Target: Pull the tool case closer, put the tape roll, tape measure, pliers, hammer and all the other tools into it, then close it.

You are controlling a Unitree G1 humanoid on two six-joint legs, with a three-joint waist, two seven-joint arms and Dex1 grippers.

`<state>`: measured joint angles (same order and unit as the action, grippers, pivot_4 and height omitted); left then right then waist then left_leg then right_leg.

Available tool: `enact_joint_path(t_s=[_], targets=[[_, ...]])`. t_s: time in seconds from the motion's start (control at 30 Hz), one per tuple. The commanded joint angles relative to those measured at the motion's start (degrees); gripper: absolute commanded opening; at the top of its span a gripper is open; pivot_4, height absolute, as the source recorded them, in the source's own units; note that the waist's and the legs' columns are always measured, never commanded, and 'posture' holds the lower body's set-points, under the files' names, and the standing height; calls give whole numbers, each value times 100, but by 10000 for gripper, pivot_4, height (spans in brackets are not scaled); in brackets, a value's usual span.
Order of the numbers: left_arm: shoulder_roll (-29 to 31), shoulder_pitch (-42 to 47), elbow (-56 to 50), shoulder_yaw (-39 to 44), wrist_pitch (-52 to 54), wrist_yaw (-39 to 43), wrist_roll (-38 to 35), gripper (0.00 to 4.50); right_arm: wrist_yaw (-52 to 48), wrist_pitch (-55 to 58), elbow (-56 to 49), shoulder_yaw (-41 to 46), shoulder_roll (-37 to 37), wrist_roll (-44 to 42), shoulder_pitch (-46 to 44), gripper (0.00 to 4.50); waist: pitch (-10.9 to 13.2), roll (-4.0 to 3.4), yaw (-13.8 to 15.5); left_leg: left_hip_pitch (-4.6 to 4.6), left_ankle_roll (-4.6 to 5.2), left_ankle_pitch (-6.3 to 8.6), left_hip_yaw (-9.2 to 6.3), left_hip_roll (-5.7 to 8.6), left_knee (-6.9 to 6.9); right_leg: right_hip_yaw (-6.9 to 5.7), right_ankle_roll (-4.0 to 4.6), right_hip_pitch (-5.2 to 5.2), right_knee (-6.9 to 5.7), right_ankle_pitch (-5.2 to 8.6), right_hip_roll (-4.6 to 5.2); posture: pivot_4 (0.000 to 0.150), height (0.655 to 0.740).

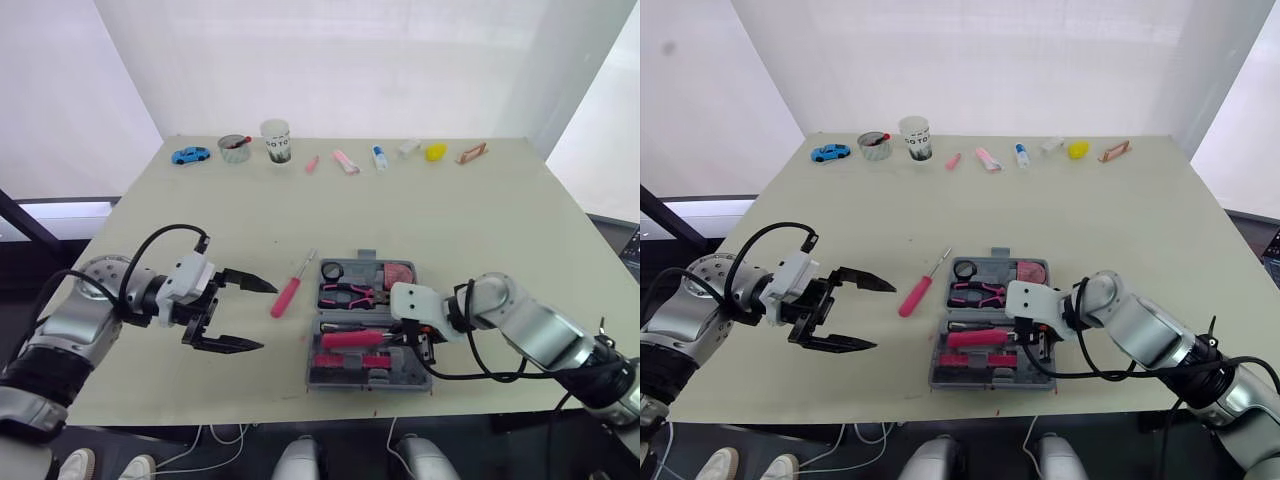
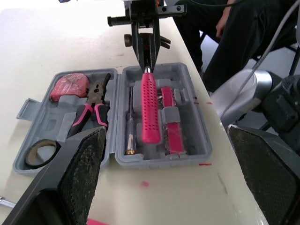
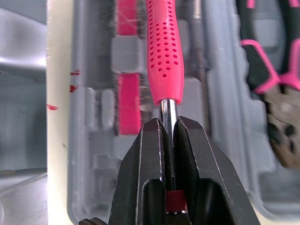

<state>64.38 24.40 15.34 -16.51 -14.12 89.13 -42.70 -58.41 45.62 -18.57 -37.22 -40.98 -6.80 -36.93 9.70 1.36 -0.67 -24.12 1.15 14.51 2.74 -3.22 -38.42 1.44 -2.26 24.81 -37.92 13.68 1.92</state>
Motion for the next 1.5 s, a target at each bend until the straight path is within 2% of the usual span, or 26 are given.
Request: enact_joint_path(t_s=[0.03,0.27,0.53,0.57,0.63,0.67,0.7,0.77,0.97,1.07,1.13,1.17,1.2,1.5], targets=[[131,6,-2,-19,-222,337,-54,45000,105,117,108,-127,264,246,-155,944,-1,1,-1,0,0,0,0,0,-1,-1,0,0,-1,0,0,1500,7400],[201,-68,-5,-75,-339,337,-54,45000,256,146,432,-208,716,455,-124,944,-1,2,-16,2,0,0,1,-1,-4,1,0,0,-6,-1,-1,1500,7400],[139,-24,29,-81,-371,337,-53,45000,185,-155,617,-262,854,667,-69,944,-1,2,-24,9,0,-1,1,-5,-4,1,1,-1,-13,-1,-8,1500,7400],[121,-24,31,-76,-376,337,-42,45000,166,-170,627,-239,850,675,-69,9726,-1,2,-23,9,0,-1,2,-5,-4,2,1,-1,-13,-1,-7,1500,7400],[97,-23,40,-75,-380,337,-33,45000,173,-227,667,-182,847,711,-84,13705,-1,2,-15,9,0,-1,2,-5,-4,2,1,-1,-13,-1,-7,1500,7400],[78,-25,42,-65,-371,337,-35,45000,186,-241,673,-118,837,707,-85,19216,-1,2,-9,9,-1,-1,2,-5,-4,2,1,-1,-13,-1,-7,1500,7400],[63,-18,46,-57,-358,337,-38,45000,153,-209,654,-45,817,660,-89,21367,-1,2,-8,8,-1,-1,3,-4,-4,2,1,-2,-11,-1,-6,1500,7400],[41,-15,62,-41,-353,337,-33,45000,15,-85,550,85,750,522,-87,29624,-1,2,-4,8,-1,-1,5,-4,-4,3,1,-2,-10,-1,-4,1500,7400],[-66,59,192,-16,-373,337,26,45000,35,-406,443,672,1060,30,118,29624,-2,3,-2,8,0,-1,1,-4,-5,1,1,-3,-12,-2,-6,1500,7400],[-126,68,208,23,-354,337,28,45000,168,-1048,577,986,1406,-157,361,21165,-2,3,-11,8,-1,-1,1,-4,-5,2,0,-3,-12,-2,-7,1500,7400],[-155,65,215,51,-337,337,21,45000,121,-1407,651,1044,1521,-220,487,11347,-2,3,-7,8,-1,-1,2,-4,-5,2,0,-4,-11,-2,-7,1500,7400],[-165,67,228,56,-343,337,30,45000,138,-1420,667,1006,1512,-160,518,4539,-2,3,-6,8,-1,-1,2,-4,-5,2,0,-4,-11,-2,-6,1500,7400],[-181,71,252,58,-354,337,46,45000,130,-1484,702,960,1503,-113,546,357,-2,3,-6,8,-1,-1,3,-3,-6,3,-1,-5,-10,-2,-5,1500,7400],[-388,39,365,211,-327,337,273,45000,372,-1819,1528,572,1771,386,652,357,-3,5,-4,11,-1,-1,2,-3,-12,2,0,-7,-17,-2,-6,1500,7400]])
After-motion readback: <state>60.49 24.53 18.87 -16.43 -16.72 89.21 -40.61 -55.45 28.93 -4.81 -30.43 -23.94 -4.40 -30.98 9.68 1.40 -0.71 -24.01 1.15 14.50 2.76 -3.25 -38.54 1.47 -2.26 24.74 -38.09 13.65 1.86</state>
